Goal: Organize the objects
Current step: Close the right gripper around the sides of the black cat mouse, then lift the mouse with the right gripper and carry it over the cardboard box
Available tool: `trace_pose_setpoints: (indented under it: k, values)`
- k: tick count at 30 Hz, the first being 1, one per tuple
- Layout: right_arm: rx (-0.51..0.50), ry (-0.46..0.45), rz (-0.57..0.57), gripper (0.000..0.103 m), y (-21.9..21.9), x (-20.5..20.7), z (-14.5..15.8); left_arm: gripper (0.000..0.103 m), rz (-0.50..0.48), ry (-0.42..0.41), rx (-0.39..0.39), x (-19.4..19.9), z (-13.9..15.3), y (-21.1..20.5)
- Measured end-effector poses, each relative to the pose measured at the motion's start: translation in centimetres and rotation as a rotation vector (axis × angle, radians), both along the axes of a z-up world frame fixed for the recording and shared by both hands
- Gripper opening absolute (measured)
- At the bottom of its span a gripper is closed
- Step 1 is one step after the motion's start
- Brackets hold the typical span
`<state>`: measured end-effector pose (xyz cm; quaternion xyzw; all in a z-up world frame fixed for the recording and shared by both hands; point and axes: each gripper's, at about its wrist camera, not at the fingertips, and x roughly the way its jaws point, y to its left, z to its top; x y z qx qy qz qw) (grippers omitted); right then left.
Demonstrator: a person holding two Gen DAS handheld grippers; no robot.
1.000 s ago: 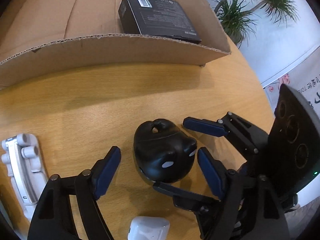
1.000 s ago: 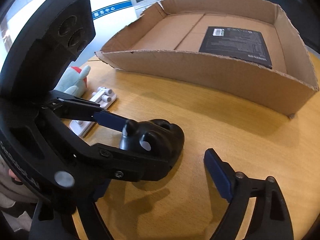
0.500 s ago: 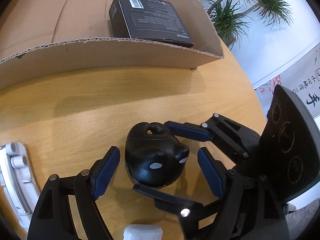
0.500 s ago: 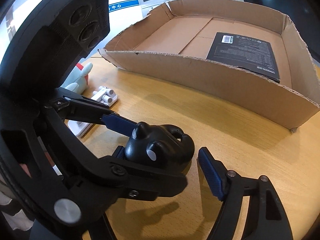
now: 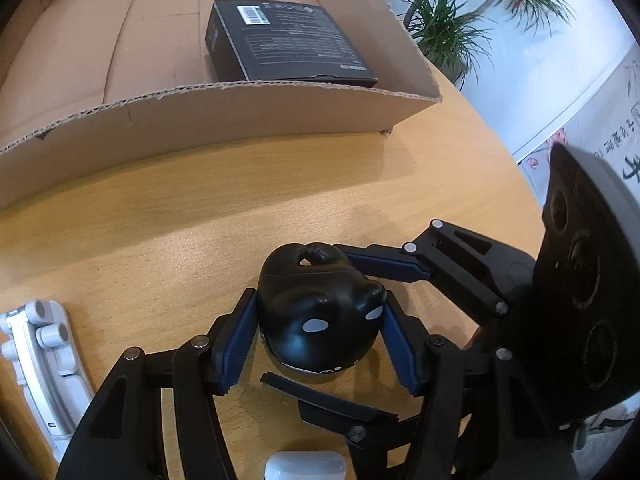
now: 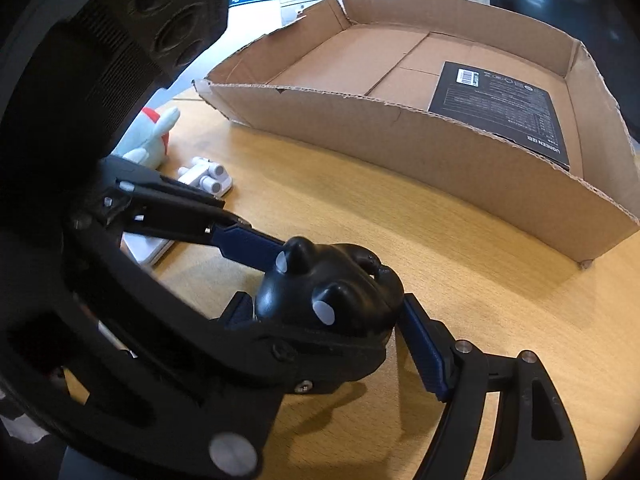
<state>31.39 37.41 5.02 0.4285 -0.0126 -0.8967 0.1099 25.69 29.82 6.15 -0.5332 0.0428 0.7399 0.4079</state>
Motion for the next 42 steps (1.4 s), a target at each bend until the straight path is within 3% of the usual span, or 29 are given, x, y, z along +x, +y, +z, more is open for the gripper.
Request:
trace_pose_setpoints:
  k: [4,6,24,42]
  values:
    - [-0.009,0.001,-0.015,0.075,0.2,0.1,0.2,0.058,0.005,0.002,0.005,0.0,0.0,0.0]
    - [0.005,0.004,-0.028,0.068,0.1,0.1,0.3,0.058,0.007,0.006,0.007,0.1,0.0,0.0]
    - [-0.023,0.022,-0.032,0.068,0.0,0.6,0.2,0.058,0.027,0.021,0.0,0.8,0.4,0.5]
    - [0.005,0.067,0.005,0.068,-2.0,-1.1,3.7,0.058,0.068,0.071,0.021,0.0,3.7,-0.9]
